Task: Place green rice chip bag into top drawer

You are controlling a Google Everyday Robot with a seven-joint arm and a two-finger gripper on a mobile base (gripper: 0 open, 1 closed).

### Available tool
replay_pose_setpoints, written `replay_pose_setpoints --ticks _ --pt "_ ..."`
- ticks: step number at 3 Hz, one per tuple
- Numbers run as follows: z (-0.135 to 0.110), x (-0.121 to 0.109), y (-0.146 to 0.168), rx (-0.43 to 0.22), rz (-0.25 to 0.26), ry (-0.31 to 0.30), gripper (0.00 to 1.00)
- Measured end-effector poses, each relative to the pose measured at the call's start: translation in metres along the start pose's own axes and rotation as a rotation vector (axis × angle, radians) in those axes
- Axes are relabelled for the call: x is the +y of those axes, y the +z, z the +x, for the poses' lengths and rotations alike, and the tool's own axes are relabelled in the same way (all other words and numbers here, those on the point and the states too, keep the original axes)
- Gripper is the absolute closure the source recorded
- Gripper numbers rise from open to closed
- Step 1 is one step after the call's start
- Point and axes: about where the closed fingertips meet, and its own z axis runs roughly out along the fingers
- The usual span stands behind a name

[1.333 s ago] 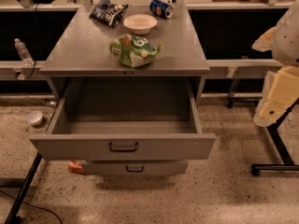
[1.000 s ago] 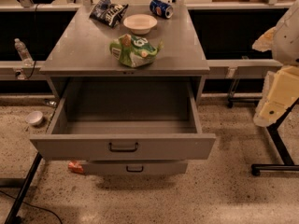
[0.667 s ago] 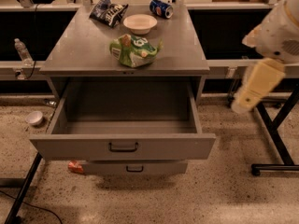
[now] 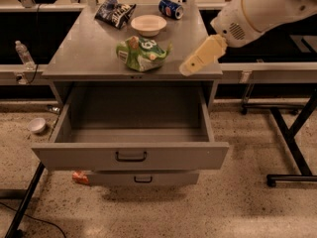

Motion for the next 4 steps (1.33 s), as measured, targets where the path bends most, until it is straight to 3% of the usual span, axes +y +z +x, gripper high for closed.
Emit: replay_pose_setpoints --ticks 1,2,4 --pt "-0.048 -0.012 0.047 -0.085 0.059 0.03 0.0" --pt "-0.07 -0.029 0.055 -0.128 0.138 0.014 0.0" --pt "-0.063 -0.017 0.098 -0.128 0.122 0.023 0.0"
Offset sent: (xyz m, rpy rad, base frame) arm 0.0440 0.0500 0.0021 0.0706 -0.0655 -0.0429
